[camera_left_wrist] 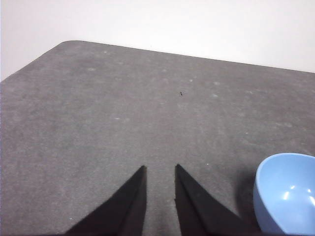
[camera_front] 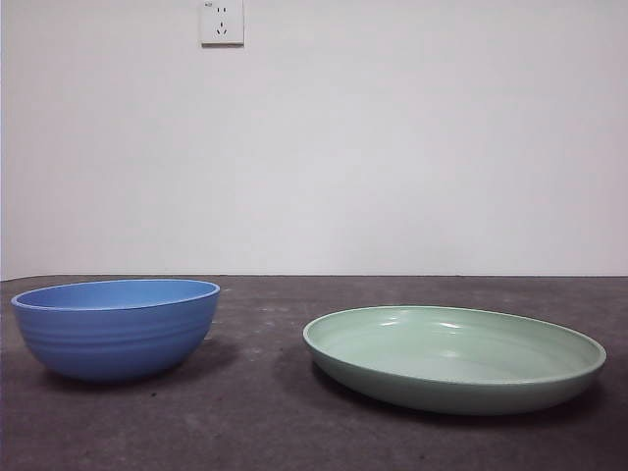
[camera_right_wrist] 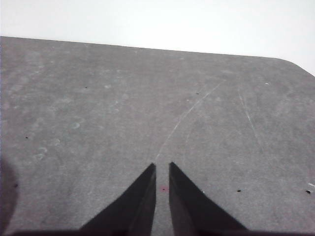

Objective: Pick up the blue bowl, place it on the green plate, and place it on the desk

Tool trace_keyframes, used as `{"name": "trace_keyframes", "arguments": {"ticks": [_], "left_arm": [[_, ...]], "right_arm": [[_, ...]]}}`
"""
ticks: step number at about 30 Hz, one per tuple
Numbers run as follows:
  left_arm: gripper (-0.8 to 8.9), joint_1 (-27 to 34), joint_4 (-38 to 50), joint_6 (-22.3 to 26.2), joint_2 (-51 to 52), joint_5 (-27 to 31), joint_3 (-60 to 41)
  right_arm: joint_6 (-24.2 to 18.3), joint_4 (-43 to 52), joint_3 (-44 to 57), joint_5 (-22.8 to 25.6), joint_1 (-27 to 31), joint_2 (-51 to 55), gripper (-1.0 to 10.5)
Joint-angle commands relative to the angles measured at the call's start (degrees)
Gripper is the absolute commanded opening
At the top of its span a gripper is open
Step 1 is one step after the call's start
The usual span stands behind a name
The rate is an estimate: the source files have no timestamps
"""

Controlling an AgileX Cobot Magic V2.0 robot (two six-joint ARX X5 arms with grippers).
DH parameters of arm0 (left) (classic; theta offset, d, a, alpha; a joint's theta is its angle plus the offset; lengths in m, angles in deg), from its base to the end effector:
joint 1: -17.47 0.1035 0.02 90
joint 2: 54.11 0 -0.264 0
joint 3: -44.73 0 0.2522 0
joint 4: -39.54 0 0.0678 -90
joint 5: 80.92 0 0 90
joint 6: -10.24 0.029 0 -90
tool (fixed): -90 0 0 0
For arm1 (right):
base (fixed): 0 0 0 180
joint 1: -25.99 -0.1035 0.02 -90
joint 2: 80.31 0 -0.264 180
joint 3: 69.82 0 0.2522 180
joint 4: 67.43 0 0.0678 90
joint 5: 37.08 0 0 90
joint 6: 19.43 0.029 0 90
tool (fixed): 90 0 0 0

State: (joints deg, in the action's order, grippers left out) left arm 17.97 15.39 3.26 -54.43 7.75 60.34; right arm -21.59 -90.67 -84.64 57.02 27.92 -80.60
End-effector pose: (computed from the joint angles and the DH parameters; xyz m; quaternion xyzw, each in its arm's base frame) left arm 0.0949 0.0002 0.1566 -0.0619 0.0775 -0.0025 0.9951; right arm 0.0956 -0.0053 0.1535 -0.0202 0.0769 -0.0510 0.9955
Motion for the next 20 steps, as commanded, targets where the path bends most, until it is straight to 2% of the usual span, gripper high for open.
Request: {"name": "trace_keyframes", "arguments": {"ticks": [1,3,5,8,14,20], "left_arm": [[0.89,0.02,-0.28,0.26,0.13,0.28,-1.16],[0.88,0.02,-0.31,0.26,0.13,0.28,-1.16],[0.79,0.02,-0.33,-0.07,0.13,0.28,-1.16],[0.07,-0.07,-0.50,-2.14,0.13,0.13,-0.85],[0.09,-1.33,-2.05,-6.14,-0.15,-2.86,3.39],[0.09,-1.81,-2.08,-6.25,-3.45,-2.78,10.43]], "right_arm": [[0.26,0.85,0.39,-0.22,0.04,0.09,0.4],[1.22,0.85,0.42,-0.24,0.04,0.09,0.4],[4.59,0.55,0.42,-1.05,0.04,0.09,0.4],[7.87,1.31,0.17,-3.32,0.02,0.09,0.1],[12.81,-3.30,-4.26,-4.35,-0.02,-0.07,0.1],[19.98,-4.92,-11.76,-5.46,-1.01,-3.93,0.1]]}}
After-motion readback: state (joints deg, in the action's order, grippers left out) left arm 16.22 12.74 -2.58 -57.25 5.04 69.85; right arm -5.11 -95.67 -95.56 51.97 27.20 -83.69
